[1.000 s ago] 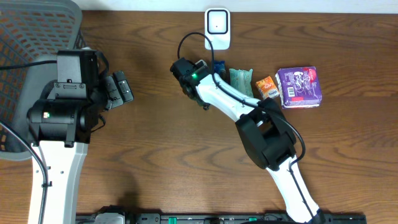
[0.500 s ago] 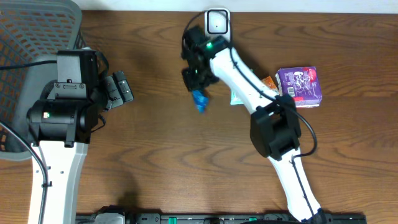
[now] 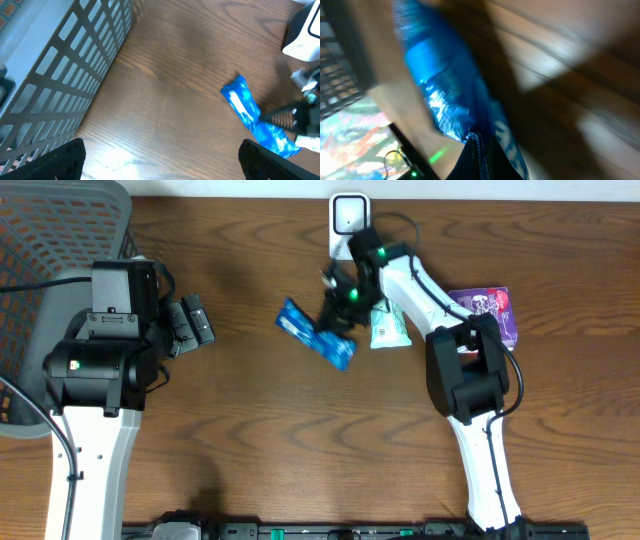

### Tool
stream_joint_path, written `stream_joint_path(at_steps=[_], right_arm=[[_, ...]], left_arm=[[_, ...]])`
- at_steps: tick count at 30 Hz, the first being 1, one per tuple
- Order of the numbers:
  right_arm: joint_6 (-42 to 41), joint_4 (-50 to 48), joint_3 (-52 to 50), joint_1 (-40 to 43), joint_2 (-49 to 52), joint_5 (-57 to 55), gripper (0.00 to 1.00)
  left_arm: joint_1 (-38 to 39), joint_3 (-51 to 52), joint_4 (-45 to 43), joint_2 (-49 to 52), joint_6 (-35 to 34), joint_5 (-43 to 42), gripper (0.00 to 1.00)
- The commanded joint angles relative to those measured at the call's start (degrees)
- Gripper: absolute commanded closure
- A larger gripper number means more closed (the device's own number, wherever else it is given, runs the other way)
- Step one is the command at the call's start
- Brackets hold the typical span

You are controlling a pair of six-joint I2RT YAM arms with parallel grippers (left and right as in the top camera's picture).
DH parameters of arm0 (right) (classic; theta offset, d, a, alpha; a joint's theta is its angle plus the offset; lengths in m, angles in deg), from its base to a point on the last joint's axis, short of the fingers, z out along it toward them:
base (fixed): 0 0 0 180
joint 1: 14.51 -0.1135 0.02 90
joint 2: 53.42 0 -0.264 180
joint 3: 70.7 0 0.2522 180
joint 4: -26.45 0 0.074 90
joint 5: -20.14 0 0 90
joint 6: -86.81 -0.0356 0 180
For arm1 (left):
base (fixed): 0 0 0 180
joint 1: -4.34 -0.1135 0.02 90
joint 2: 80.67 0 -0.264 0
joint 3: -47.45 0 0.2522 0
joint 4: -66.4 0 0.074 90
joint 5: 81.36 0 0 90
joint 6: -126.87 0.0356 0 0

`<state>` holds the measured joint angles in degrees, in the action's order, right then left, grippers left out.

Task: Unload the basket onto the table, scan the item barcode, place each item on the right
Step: 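Lower the Oreo pack upright left of the tissue pack and release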

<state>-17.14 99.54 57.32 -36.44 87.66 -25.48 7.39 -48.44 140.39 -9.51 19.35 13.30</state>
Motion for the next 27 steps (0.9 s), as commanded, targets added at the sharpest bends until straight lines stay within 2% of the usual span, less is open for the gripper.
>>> stream_joint_path(at_steps=[1,7,13,14,21,27], right_arm=[[-1.88,2.05,-1.75,1.03,0.04,-7.58,0.98],[-1.86,8.5,4.72,0.46,-1.18,-17.44,0.79],[0.63,17.29,15.96,-1.07,-1.6,-24.61,0.36],[1.99,18.16,16.72,-1.49,-1.6,-24.61,0.33],[9.18,21.2,13.57,-4.68,-1.42,-26.25,0.31],[9.11,15.1,6.05,-7.04,-1.4,-32.74,0.29]], left_arm=[[-0.2,-0.61,0.22,0.22,0.76,0.52,0.03],[-0.2,-0.61,0.22,0.22,0.76,0.52,0.02],[-0.2,-0.61,0.22,0.22,0.76,0.52,0.02],[-0.2,-0.61,0.22,0.22,0.76,0.5,0.02],[-0.2,-0.59,0.22,0.22,0.76,0.52,0.02],[-0.2,-0.61,0.22,0.22,0.76,0.5,0.02]])
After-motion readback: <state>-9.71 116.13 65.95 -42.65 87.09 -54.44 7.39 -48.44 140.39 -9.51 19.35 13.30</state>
